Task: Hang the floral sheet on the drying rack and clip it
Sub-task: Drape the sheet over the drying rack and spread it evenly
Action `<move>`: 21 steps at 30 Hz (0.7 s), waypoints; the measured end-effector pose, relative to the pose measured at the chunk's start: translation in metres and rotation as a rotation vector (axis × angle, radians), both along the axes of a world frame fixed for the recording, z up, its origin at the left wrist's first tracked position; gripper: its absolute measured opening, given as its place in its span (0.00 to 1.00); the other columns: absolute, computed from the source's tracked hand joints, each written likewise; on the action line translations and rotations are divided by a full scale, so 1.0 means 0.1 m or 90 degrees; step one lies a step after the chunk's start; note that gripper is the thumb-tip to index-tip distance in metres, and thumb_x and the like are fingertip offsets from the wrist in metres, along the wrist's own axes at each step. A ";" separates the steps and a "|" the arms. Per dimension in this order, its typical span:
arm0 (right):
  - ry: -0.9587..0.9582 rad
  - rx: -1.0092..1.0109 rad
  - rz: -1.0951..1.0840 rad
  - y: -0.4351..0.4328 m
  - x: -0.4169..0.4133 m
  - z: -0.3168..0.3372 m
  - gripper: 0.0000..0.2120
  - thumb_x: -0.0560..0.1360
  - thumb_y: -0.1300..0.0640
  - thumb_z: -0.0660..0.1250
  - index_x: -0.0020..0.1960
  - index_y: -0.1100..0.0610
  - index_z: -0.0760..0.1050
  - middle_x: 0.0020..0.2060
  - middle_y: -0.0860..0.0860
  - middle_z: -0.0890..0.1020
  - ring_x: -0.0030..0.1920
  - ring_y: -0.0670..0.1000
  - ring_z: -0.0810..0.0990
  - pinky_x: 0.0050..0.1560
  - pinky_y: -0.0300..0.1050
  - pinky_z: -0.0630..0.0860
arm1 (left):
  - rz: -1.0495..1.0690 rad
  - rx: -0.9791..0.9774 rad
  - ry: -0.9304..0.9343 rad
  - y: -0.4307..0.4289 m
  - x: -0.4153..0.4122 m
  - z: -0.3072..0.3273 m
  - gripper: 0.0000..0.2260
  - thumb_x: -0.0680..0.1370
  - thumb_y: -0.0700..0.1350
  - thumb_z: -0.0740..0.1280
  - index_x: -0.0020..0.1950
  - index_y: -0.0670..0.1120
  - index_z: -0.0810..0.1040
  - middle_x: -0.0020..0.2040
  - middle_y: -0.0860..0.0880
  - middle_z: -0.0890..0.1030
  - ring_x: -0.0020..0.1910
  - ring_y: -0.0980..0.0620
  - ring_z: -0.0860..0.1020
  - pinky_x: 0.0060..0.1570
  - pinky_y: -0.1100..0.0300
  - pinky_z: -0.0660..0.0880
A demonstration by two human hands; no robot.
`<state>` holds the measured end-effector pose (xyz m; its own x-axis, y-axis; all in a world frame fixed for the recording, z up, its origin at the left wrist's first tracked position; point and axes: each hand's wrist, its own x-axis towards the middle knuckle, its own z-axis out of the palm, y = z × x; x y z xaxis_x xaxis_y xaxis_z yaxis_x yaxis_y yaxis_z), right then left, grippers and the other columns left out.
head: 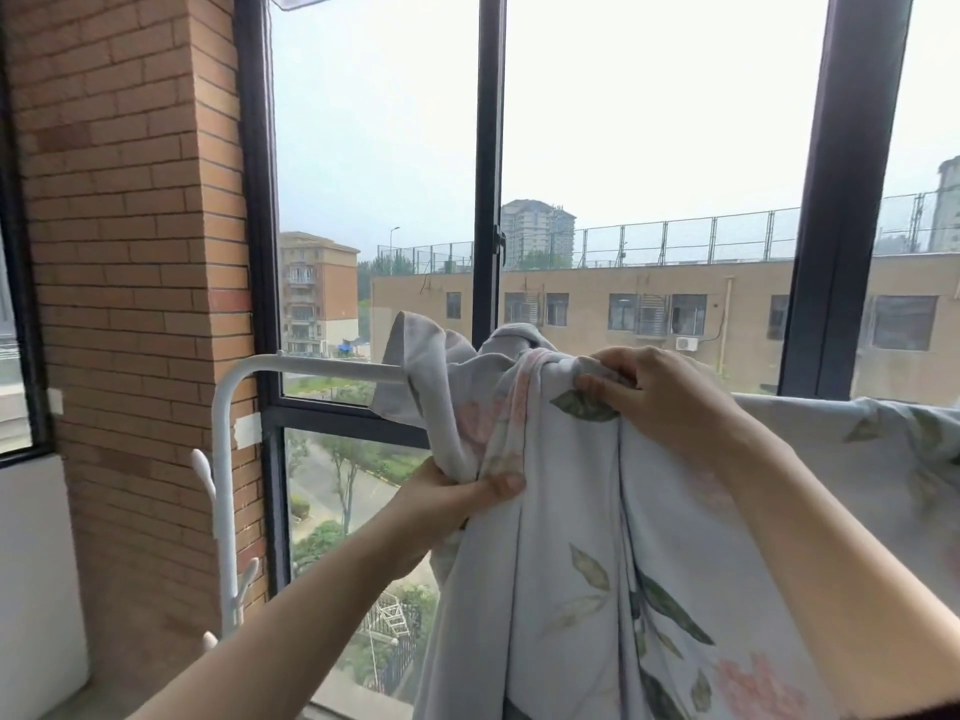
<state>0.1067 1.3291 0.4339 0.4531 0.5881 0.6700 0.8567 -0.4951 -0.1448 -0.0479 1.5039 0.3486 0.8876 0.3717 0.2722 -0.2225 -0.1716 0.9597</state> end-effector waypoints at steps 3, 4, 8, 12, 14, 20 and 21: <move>0.003 -0.001 0.009 -0.03 -0.01 0.00 0.15 0.75 0.35 0.60 0.57 0.38 0.77 0.48 0.46 0.84 0.50 0.53 0.80 0.49 0.49 0.76 | 0.004 0.001 -0.004 -0.06 -0.10 0.13 0.09 0.76 0.45 0.70 0.55 0.45 0.80 0.52 0.44 0.84 0.52 0.47 0.83 0.55 0.52 0.79; 0.007 -0.002 0.013 -0.04 -0.01 0.00 0.16 0.74 0.34 0.60 0.58 0.38 0.77 0.48 0.46 0.84 0.50 0.53 0.80 0.50 0.49 0.75 | 0.024 -0.005 -0.024 -0.01 -0.12 0.21 0.09 0.78 0.46 0.68 0.55 0.45 0.81 0.52 0.44 0.84 0.53 0.47 0.82 0.57 0.51 0.78; 0.055 0.009 0.021 -0.08 -0.06 0.05 0.23 0.73 0.31 0.59 0.63 0.40 0.75 0.55 0.49 0.83 0.55 0.53 0.80 0.51 0.47 0.75 | 0.226 0.061 -0.176 0.25 -0.12 0.90 0.21 0.71 0.62 0.70 0.51 0.46 0.80 0.55 0.42 0.81 0.56 0.44 0.78 0.62 0.47 0.72; 0.070 0.009 0.021 -0.09 -0.09 0.10 0.24 0.76 0.35 0.58 0.69 0.43 0.70 0.62 0.51 0.80 0.59 0.55 0.78 0.50 0.45 0.72 | 0.357 0.306 -0.159 0.32 0.14 1.62 0.19 0.77 0.54 0.66 0.32 0.47 0.64 0.33 0.51 0.73 0.37 0.52 0.72 0.42 0.59 0.68; 0.076 0.016 -0.017 -0.11 -0.07 0.10 0.25 0.78 0.38 0.56 0.71 0.47 0.67 0.62 0.54 0.80 0.60 0.56 0.78 0.54 0.49 0.75 | 0.379 0.492 0.028 0.33 0.32 1.60 0.18 0.78 0.54 0.65 0.32 0.48 0.65 0.34 0.51 0.72 0.40 0.50 0.72 0.43 0.60 0.65; 0.033 -0.016 -0.160 -0.22 0.01 0.07 0.23 0.79 0.37 0.51 0.49 0.52 0.78 0.48 0.53 0.84 0.46 0.53 0.80 0.48 0.50 0.77 | 0.421 0.533 0.294 0.53 0.45 1.16 0.26 0.78 0.61 0.60 0.70 0.46 0.70 0.69 0.45 0.72 0.65 0.44 0.71 0.60 0.55 0.68; 0.031 0.005 -0.135 -0.22 -0.01 0.08 0.23 0.79 0.37 0.53 0.49 0.52 0.78 0.47 0.52 0.84 0.45 0.52 0.80 0.48 0.50 0.78 | 0.437 0.547 0.300 0.53 0.44 1.16 0.27 0.78 0.63 0.58 0.71 0.47 0.69 0.70 0.45 0.71 0.65 0.43 0.71 0.60 0.55 0.68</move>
<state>0.1055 1.3071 0.4415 0.5979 0.4717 0.6481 0.7257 -0.6619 -0.1878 -0.0038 1.5572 0.4648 0.6545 0.6622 0.3649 0.5086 -0.7427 0.4356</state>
